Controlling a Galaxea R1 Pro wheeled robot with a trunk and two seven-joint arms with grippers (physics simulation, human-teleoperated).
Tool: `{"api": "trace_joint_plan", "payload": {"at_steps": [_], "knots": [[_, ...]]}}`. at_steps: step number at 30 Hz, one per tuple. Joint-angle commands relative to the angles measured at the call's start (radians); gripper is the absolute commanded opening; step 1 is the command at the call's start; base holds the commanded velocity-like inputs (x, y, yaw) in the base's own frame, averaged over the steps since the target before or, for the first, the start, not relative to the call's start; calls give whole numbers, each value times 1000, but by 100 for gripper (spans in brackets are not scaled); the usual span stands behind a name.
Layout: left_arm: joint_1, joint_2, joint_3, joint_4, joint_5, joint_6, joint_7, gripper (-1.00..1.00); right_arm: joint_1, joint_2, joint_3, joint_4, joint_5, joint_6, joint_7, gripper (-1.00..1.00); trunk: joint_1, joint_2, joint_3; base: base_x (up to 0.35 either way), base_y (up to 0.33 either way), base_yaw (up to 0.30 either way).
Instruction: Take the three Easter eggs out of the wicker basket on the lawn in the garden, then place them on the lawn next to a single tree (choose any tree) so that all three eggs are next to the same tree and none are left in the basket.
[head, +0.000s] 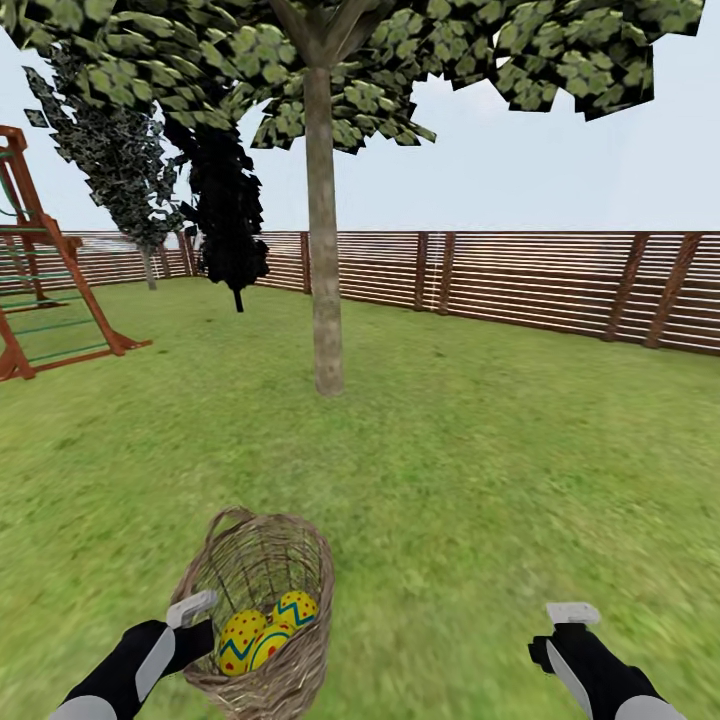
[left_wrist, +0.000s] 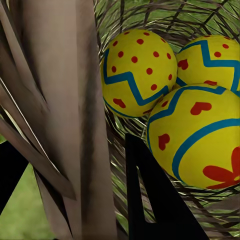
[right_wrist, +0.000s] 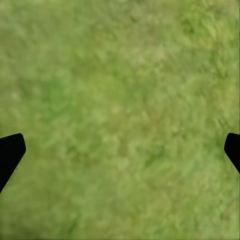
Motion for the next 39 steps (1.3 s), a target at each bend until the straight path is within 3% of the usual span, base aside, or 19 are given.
{"api": "trace_joint_plan", "payload": {"at_steps": [1, 39], "knots": [[0, 0, 4, -2, 13, 6, 2, -100, 0, -1, 8, -2, -8, 6, -6, 100, 1, -1, -1, 329, 0, 0], [0, 1, 4, -2, 13, 6, 1, -100, 0, -1, 8, -2, -8, 6, -6, 100, 1, -1, -1, 329, 0, 0]]}}
